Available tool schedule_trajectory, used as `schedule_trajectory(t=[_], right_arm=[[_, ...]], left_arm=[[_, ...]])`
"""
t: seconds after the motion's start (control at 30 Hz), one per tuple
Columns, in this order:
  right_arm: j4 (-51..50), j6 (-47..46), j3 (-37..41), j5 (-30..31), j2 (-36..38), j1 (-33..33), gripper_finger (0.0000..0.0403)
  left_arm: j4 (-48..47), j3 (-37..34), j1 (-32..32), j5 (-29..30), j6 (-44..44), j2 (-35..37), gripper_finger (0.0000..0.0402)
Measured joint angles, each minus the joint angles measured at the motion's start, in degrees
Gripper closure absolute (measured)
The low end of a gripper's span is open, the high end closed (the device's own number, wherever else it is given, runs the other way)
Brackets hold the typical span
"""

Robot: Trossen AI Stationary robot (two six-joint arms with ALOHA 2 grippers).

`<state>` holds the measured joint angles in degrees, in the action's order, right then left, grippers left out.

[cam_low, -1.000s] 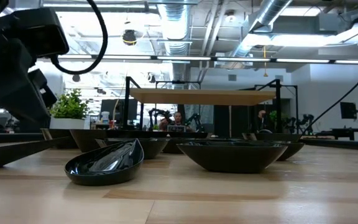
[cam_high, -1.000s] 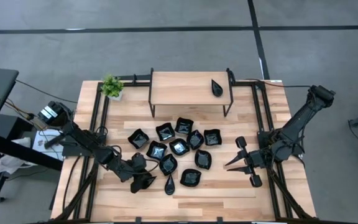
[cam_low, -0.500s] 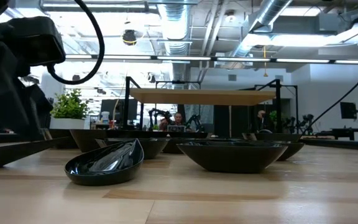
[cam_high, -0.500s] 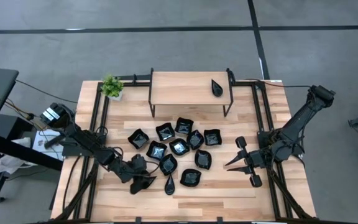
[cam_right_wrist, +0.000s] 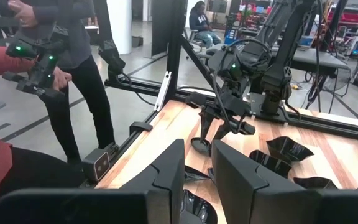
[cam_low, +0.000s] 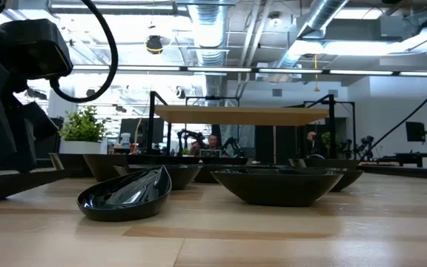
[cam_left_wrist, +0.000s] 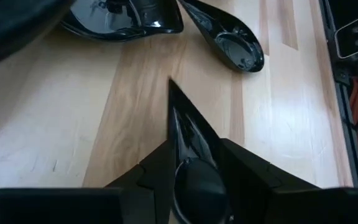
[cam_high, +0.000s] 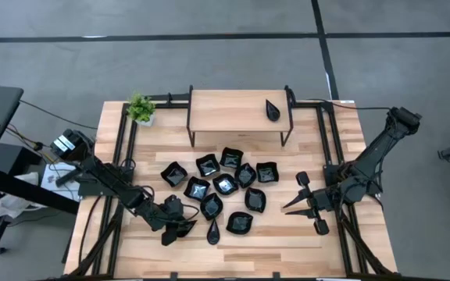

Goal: Pick & Place Mini shaped plates
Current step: Stack the black drop shaped plate on top of the black drop shaped plate on the shelf

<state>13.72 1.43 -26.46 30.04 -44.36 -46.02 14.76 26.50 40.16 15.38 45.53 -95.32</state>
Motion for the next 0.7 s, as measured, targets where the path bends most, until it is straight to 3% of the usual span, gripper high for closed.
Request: schedule_trajectory(t=[0.27, 0.7], right_arm=[[0.02, 0.00, 0.00, 0.00, 0.00, 0.00, 0.0326], [0.02, 0.00, 0.00, 0.00, 0.00, 0.00, 0.0326]], left_arm=[[1.41, 0.22, 0.00, 0.35, 3.18, -4.32, 0.0277], [2.67, 0.07, -0.02, -0.85, 3.20, -4.08, 0.0277]])
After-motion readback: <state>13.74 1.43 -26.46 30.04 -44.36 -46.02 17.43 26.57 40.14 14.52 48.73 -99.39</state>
